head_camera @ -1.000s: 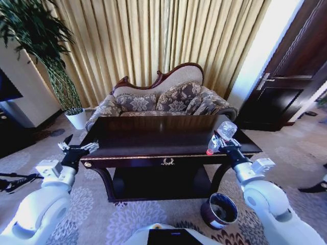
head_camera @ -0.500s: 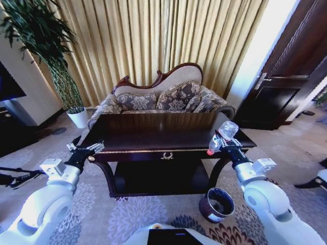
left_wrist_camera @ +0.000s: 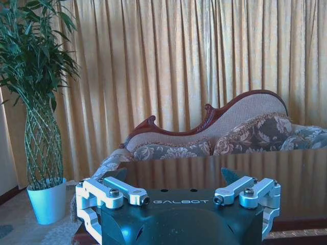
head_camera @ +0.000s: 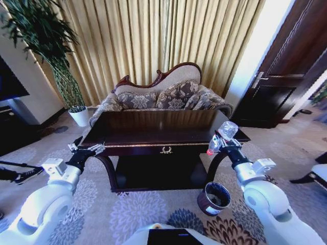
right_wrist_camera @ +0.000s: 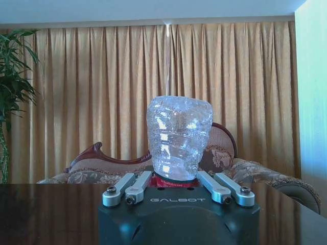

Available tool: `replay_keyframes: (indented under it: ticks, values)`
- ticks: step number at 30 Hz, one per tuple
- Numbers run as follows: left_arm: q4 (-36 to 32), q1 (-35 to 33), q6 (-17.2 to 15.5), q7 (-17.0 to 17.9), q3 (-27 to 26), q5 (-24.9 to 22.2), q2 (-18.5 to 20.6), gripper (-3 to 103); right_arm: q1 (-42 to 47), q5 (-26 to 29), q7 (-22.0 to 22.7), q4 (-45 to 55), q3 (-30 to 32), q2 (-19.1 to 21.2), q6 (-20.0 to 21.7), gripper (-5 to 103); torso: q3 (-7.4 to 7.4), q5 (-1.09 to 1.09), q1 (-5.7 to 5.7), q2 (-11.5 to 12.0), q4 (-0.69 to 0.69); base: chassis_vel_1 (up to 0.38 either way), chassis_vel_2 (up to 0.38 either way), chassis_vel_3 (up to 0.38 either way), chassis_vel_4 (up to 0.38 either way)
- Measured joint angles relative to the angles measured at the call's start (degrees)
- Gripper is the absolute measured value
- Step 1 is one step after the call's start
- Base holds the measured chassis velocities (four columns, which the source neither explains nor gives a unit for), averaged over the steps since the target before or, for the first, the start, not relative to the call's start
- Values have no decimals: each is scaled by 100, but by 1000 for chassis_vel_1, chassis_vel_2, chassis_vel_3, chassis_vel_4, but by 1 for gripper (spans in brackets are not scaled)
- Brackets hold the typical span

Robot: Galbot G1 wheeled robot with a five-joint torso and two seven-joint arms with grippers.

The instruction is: Move to the front of the table and place the trash on the table into the trash bin.

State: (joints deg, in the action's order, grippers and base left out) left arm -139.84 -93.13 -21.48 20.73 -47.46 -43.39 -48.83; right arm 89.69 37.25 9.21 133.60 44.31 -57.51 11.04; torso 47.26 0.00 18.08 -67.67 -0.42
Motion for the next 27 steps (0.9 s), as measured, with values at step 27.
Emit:
replay_keyframes:
  ticks: [27]
  values:
    - [-329,-221,-5,34,-99,79,-99,100,-556,-96,-195,-2206,-693,-393,-198,24,1,1,0,1,0,44,-47,-41,44]
